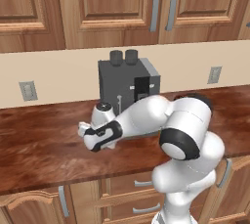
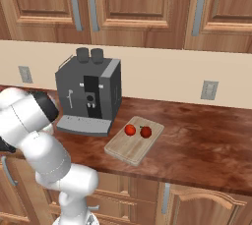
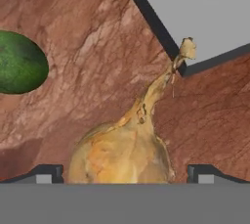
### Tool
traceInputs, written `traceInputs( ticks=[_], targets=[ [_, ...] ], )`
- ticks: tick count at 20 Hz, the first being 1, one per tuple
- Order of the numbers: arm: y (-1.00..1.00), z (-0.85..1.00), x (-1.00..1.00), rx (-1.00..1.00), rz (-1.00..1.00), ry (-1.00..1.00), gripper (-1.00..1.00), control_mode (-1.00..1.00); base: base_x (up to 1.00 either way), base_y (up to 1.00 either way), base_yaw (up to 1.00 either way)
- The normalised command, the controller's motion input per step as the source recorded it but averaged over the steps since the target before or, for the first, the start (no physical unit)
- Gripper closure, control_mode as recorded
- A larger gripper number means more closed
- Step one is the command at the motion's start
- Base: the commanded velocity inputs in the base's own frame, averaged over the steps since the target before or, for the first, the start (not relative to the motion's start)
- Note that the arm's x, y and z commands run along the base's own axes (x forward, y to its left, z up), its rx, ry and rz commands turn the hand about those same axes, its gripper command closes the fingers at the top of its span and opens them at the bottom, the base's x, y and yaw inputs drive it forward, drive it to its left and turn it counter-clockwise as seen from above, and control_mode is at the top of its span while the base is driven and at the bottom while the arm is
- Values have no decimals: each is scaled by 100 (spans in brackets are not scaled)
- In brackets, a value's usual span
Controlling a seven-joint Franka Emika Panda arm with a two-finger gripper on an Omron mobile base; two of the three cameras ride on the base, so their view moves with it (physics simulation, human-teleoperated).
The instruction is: Place the avocado, onion, tomato, and bell pepper on the cutting board.
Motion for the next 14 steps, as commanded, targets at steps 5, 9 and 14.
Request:
traceInputs(
  ticks=[5, 9, 14],
  targets=[
    [18, -5, 33, -1, -5, 1, -100, -100, 0, 0, 0],
    [24, -9, 22, -2, -5, 3, 100, -100, 0, 0, 0],
    [25, -14, 14, -4, -6, 7, 100, -100, 0, 0, 0]
  ],
)
